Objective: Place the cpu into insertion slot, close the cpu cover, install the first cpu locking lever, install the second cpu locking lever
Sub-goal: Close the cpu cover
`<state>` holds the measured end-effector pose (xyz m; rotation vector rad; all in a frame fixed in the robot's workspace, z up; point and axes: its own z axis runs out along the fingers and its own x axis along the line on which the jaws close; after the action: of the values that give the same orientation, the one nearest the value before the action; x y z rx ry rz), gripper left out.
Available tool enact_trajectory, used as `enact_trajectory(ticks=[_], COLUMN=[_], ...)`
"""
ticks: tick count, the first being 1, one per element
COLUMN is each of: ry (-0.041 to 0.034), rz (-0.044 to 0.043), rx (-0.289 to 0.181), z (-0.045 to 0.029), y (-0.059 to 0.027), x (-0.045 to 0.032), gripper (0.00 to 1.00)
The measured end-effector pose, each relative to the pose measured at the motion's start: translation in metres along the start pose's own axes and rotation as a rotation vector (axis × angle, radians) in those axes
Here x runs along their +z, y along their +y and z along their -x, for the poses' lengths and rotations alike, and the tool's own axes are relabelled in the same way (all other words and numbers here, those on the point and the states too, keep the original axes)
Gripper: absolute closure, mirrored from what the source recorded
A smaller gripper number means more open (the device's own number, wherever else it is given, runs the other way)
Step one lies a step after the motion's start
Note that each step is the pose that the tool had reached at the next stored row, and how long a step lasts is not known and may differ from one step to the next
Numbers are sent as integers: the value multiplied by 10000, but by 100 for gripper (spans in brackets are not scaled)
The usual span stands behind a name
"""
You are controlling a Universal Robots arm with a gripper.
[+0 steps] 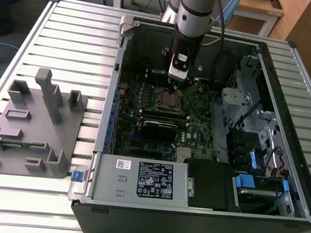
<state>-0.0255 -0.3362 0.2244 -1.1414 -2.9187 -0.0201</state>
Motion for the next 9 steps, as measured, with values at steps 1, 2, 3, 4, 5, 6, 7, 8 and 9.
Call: enact_trajectory(ticks=[1,2,3,4,5,6,7,8,9], ry=[0,0,0,0,0,1,1,1,1], rz=[0,0,0,0,0,1,0,0,1], rx=[-80,-119,-123,-123,-124,-124,-125,-125,-127], z=[0,0,0,0,0,0,0,0,0], y=[0,0,0,0,0,0,0,0,0], x=[1,1,1,1,1,1,1,1,1], gripper=[90,90,90,90,90,90,90,90,90])
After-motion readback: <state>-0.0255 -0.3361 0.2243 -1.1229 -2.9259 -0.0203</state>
